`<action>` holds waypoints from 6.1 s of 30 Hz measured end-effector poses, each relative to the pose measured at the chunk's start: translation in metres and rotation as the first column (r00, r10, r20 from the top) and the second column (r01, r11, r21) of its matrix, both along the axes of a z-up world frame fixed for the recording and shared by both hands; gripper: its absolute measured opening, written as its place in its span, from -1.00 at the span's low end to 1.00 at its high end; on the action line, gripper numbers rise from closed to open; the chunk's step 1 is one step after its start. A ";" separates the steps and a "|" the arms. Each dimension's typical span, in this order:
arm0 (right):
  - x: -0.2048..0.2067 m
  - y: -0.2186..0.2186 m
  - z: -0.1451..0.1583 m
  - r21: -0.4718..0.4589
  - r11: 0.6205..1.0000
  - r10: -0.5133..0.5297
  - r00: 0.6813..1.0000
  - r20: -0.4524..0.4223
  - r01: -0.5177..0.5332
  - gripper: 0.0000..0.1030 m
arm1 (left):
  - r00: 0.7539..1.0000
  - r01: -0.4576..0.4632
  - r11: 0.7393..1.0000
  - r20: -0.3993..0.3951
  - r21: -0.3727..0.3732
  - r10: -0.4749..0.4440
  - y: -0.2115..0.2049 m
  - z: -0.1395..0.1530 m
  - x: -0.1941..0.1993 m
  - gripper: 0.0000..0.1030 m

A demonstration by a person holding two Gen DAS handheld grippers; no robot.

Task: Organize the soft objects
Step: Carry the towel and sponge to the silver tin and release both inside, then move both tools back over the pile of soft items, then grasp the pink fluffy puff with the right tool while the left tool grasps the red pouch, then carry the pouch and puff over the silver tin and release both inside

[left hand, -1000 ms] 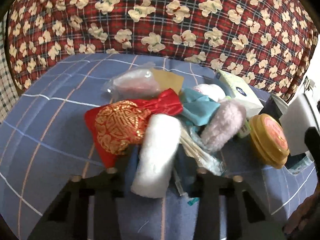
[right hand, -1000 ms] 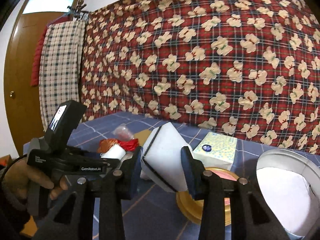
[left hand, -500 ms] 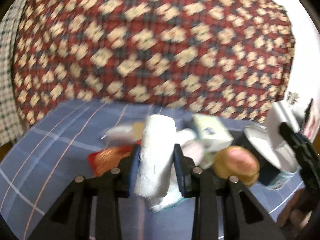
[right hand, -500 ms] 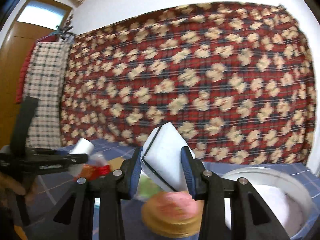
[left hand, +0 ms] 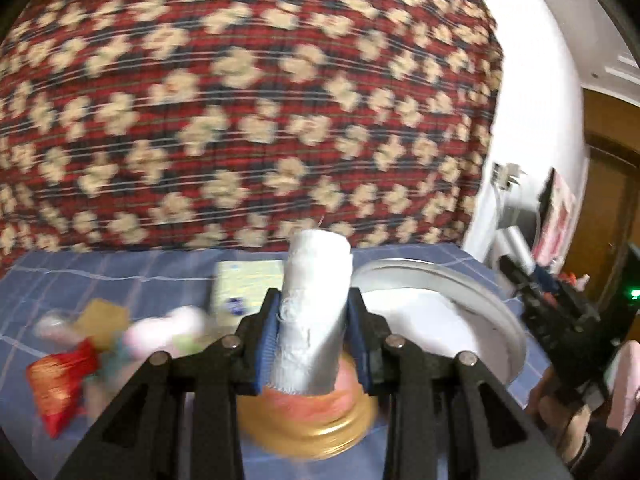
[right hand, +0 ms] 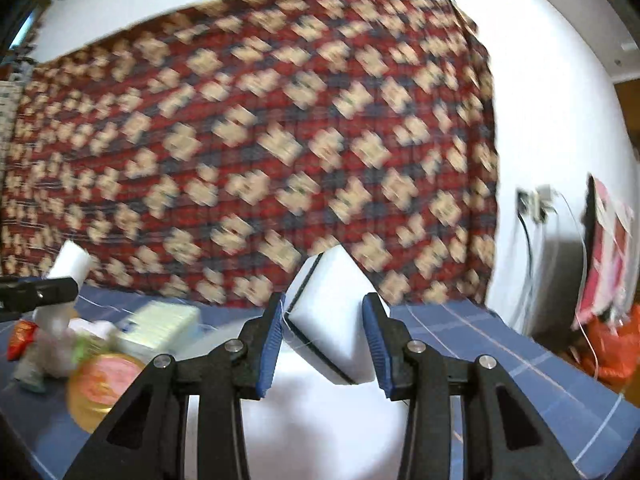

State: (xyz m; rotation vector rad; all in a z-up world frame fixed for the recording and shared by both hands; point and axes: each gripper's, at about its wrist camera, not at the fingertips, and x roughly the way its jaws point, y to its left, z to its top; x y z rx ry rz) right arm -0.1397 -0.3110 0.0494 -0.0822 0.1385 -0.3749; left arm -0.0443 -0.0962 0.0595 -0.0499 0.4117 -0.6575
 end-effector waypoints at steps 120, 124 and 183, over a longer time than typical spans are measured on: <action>0.156 0.254 -0.085 0.216 0.884 0.464 0.713 -0.526 -0.416 0.13 | 0.794 -0.591 0.794 -0.067 0.145 0.604 0.243 -0.065 0.081 0.99; 0.159 0.245 -0.087 0.307 0.851 0.525 0.685 -0.505 -0.426 -0.36 | 0.816 -0.561 0.813 -0.061 0.156 0.575 0.236 -0.065 0.079 0.99; 0.045 0.165 -0.020 -0.057 0.918 0.386 0.918 -0.092 -0.392 -0.40 | 0.920 -0.387 0.922 -0.051 0.011 0.388 0.165 -0.055 0.048 -0.49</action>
